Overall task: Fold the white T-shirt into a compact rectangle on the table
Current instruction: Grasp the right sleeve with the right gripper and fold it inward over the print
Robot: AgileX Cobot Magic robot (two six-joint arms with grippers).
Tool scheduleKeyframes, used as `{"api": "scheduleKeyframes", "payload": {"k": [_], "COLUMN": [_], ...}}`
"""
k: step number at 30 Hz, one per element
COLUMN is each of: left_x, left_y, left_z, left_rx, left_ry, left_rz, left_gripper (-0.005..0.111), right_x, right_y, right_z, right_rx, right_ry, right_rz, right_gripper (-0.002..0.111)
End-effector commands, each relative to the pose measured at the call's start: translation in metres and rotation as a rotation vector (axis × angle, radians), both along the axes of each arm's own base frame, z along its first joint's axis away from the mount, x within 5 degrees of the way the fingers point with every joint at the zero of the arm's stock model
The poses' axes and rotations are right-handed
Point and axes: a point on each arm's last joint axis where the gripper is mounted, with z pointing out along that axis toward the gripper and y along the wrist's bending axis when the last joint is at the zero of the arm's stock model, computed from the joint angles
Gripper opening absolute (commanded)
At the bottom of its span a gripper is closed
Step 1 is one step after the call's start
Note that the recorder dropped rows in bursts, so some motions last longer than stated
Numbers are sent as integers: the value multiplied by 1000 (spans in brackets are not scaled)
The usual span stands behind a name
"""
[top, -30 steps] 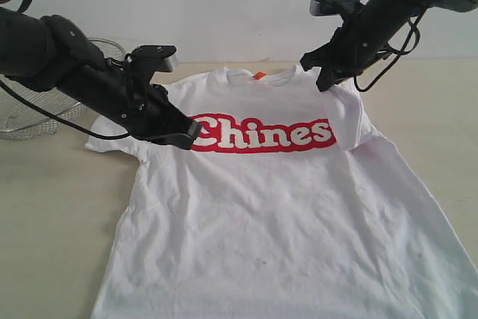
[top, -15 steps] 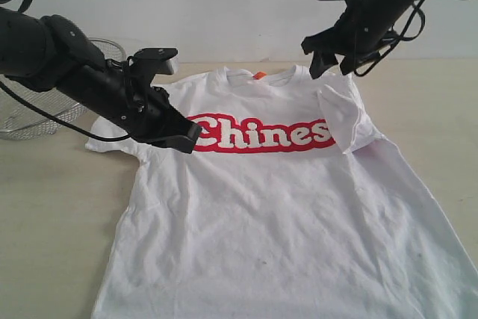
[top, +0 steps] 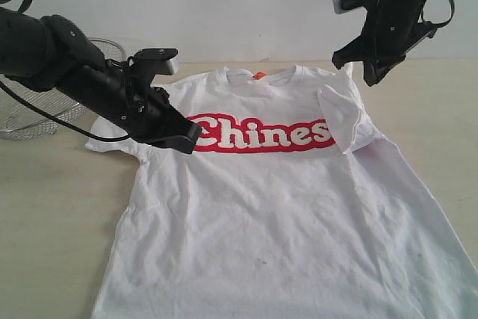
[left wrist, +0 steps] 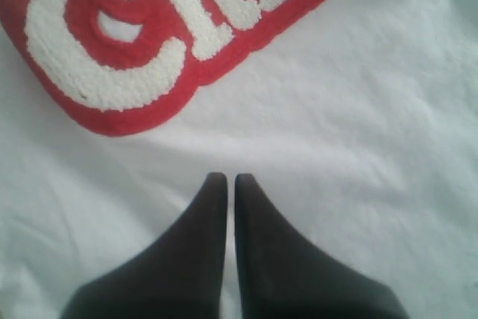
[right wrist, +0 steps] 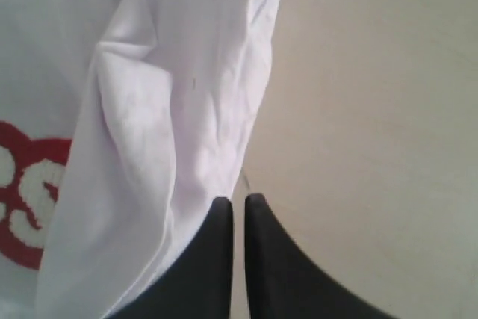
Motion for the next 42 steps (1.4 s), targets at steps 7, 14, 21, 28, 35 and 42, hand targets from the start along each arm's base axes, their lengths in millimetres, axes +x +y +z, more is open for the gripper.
{"api": "scheduleKeyframes", "payload": {"k": [7,14,21,28,35,42], "left_x": [0,1,0,1,1,2], "left_y": [-1,-1,-1,-1,-1,-1], "left_z": [1,1,1,1,1,0], "left_rx": [-9,-7,-9,-8,-9,-5], "left_ry": [3,-4,10,-2,2,-2], "left_rz": [-4,0,-10,-1,-3,2], "left_gripper": [5,5,5,5,5,5], "right_x": [4,6,13,17,23,24], "right_y": [1,32,20,13,7,-10], "right_z": [-40,-39,-40,-40,-53,-68], "right_rx": [27,346,233,159,103,-70], "right_ry": [91,70,8,-36,-68,-49], "right_rz": [-16,156,16,4,-35,-109], "right_gripper": [0,0,0,0,0,0]}}
